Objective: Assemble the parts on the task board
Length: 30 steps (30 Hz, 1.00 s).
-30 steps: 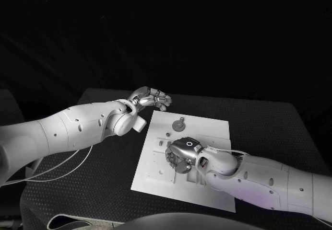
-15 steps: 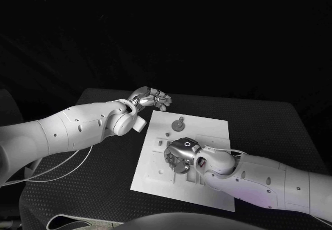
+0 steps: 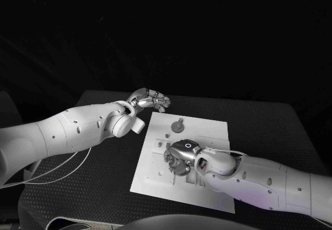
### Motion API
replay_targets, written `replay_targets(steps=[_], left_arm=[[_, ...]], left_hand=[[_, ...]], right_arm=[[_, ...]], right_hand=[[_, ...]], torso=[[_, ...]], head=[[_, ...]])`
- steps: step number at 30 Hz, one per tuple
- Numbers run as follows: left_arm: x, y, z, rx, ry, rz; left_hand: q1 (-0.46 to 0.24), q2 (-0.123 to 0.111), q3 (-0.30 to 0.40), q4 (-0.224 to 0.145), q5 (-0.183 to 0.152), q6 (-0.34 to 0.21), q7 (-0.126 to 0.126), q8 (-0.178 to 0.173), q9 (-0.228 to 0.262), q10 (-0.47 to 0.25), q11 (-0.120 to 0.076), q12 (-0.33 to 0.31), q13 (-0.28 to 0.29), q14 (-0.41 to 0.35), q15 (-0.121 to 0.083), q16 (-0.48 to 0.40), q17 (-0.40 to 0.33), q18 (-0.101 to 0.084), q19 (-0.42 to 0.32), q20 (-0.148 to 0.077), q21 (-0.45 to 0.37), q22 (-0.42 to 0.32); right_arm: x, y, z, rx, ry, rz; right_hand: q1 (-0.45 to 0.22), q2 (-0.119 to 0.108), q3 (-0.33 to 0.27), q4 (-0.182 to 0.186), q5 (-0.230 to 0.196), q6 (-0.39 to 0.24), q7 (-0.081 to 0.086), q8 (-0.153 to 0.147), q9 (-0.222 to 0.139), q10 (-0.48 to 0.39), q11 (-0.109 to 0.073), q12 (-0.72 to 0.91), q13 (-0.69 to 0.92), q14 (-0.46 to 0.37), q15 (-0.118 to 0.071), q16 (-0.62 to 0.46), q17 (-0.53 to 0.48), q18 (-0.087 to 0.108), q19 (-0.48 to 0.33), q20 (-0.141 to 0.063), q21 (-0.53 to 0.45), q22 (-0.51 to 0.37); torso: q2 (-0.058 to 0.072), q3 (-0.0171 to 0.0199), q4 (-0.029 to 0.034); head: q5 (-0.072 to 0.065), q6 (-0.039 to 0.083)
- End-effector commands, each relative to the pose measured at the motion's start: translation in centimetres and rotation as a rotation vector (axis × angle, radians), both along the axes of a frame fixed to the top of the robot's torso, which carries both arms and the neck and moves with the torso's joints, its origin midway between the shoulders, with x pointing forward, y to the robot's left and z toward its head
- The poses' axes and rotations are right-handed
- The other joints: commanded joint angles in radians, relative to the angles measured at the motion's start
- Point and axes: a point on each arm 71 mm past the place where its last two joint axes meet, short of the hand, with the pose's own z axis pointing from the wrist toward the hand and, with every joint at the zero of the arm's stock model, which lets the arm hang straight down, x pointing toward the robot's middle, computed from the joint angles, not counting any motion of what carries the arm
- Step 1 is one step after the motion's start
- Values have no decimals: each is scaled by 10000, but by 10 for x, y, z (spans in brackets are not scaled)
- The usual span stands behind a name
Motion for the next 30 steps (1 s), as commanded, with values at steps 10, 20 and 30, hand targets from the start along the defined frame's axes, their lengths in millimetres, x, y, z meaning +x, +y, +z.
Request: replay_targets(steps=[10, 20, 30], left_arm=[[0, -1, 1, -93, 38, -102], [0, 0, 1, -98, 8, -82], [-1, 4, 2, -105, -58, -29]], left_hand=[[22, 105, 18, 59, -9, -70, -16, 33, -7, 32, 58, -46, 26, 58, 25, -62, 42, 132, 42, 10, -67, 18], [26, 105, 19, 61, -10, -69, -17, 36, -7, 35, 57, -48, 29, 64, 23, -67, 53, 132, 44, 10, -70, 22], [29, 108, 20, 64, -10, -65, -19, 43, -6, 42, 55, -48, 34, 69, 22, -74, 66, 133, 46, 10, -73, 28]], right_arm=[[3, -13, 7, 95, -150, -429], [13, -38, 36, 1391, -316, -964], [37, -99, 74, 2379, 219, -2217]], right_hand=[[272, -434, -384, 119, -159, -1101, 198, -412, -257, -1844, 641, -420, -733, -1261, 401, 404, 58, 418, -1067, 331, 270, 236], [614, -431, 64, 380, -569, -761, 119, -102, -240, -1556, 549, 332, -856, -1212, 303, 760, -174, 449, -1009, 332, 562, 200], [536, -354, -8, 544, -538, -473, 105, 71, -263, -1072, 390, 1018, -764, -1055, 159, 910, -439, 449, -801, 225, 663, 162]], torso=[[10, 16, 9], [6, 15, -7], [6, 19, -33]], head=[[87, 47], [34, 96], [-92, 235]])
